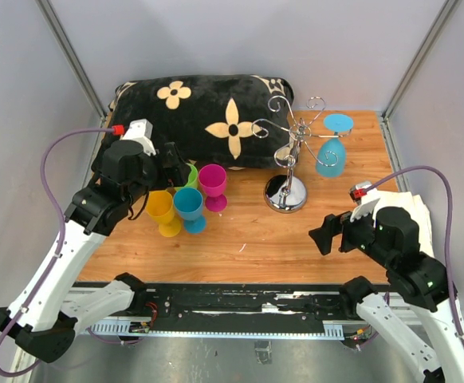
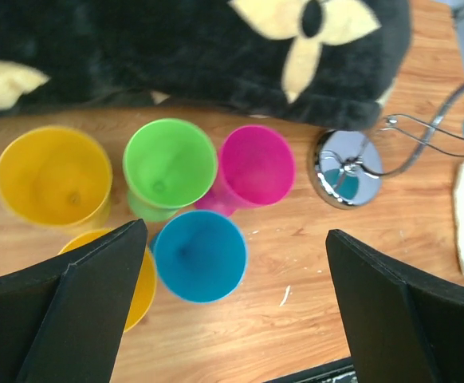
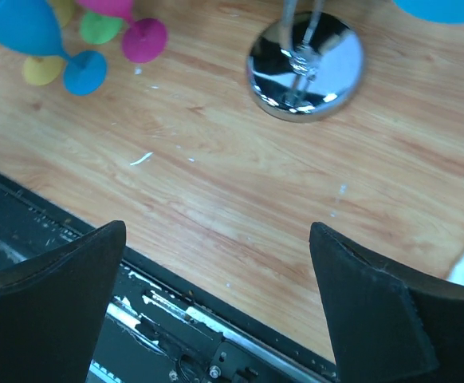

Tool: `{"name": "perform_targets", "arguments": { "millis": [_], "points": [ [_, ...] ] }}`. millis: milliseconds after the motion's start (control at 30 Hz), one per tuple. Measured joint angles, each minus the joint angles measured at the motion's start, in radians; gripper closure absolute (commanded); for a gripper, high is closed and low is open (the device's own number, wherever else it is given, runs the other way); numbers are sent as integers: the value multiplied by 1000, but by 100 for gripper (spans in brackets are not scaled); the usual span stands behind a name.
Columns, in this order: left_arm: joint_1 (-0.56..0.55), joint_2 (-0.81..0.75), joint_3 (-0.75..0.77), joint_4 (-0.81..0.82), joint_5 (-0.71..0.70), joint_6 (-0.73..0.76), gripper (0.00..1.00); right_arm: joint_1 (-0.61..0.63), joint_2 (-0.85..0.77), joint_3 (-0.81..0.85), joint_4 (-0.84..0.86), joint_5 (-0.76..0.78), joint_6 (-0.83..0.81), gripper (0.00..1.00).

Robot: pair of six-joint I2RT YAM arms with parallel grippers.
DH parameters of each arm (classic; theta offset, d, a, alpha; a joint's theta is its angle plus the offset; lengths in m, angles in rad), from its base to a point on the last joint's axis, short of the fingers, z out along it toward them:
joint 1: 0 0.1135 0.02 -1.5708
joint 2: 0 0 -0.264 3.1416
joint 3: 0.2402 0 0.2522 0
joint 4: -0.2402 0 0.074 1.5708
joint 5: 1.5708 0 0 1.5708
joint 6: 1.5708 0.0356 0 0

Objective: Place the wine glass upside down on the wine glass rack
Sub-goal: Pick up the wine glass at the center of the board.

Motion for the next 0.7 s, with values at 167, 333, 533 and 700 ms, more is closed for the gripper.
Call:
{"name": "perform_targets", "arguments": {
  "millis": [167, 333, 533, 700],
  "points": [
    [0, -8, -18, -88, -117, -71, 0, 0, 47, 56, -98, 195, 102, 2],
    [0, -10, -22, -117, -158, -76, 0, 0, 122, 127, -228, 367, 171, 20],
    [0, -58, -51, -102, -159, -39, 0, 0, 105, 189, -325, 465, 213, 2],
    [0, -104, -76, -64, -143, 10, 0, 0, 18, 191, -323, 443, 198, 2]
  ]
}}
